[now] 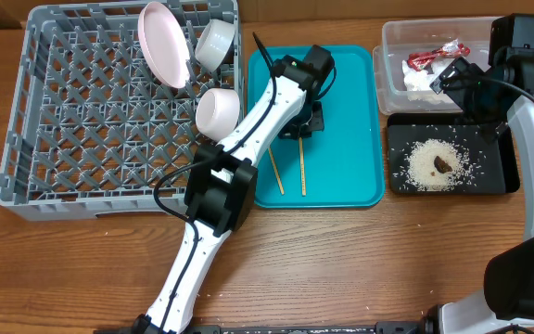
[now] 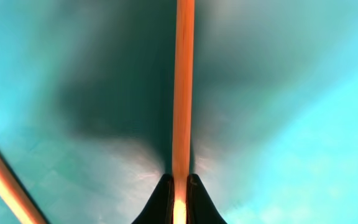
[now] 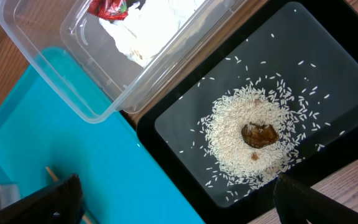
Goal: Sort waste into correct bins and load items into the dishwasher
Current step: 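Reach the left gripper to the chopsticks and grasp one, then place the chopstick into the dish rack with the left gripper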
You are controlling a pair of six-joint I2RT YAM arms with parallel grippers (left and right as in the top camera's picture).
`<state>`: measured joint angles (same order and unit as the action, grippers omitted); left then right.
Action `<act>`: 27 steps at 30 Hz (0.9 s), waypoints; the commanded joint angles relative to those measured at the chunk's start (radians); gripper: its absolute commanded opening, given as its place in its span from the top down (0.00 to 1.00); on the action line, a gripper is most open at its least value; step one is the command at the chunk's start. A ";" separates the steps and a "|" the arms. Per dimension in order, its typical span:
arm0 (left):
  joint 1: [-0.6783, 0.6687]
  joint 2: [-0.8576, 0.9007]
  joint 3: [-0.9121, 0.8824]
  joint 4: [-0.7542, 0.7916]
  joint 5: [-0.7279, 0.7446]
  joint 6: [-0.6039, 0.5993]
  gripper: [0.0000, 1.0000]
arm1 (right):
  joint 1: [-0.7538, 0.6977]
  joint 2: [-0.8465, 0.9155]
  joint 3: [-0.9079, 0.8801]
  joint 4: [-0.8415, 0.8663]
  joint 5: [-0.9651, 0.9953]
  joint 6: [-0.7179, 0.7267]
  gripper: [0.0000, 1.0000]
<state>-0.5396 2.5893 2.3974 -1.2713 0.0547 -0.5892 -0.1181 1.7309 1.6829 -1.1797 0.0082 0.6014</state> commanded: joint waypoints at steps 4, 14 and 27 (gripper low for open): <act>0.114 -0.100 0.397 -0.111 0.066 0.399 0.96 | -0.002 -0.003 0.005 0.003 0.017 -0.003 0.00; 0.439 -0.191 0.572 -0.418 -0.133 0.542 0.96 | -0.002 -0.003 0.005 0.003 0.017 -0.003 0.00; 0.504 -0.110 0.278 -0.345 -0.122 0.546 0.51 | -0.002 -0.003 0.005 0.003 0.017 -0.003 0.00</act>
<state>-0.0265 2.4859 2.6724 -1.6264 -0.0643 -0.0601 -0.1181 1.7309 1.6829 -1.1790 0.0078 0.6014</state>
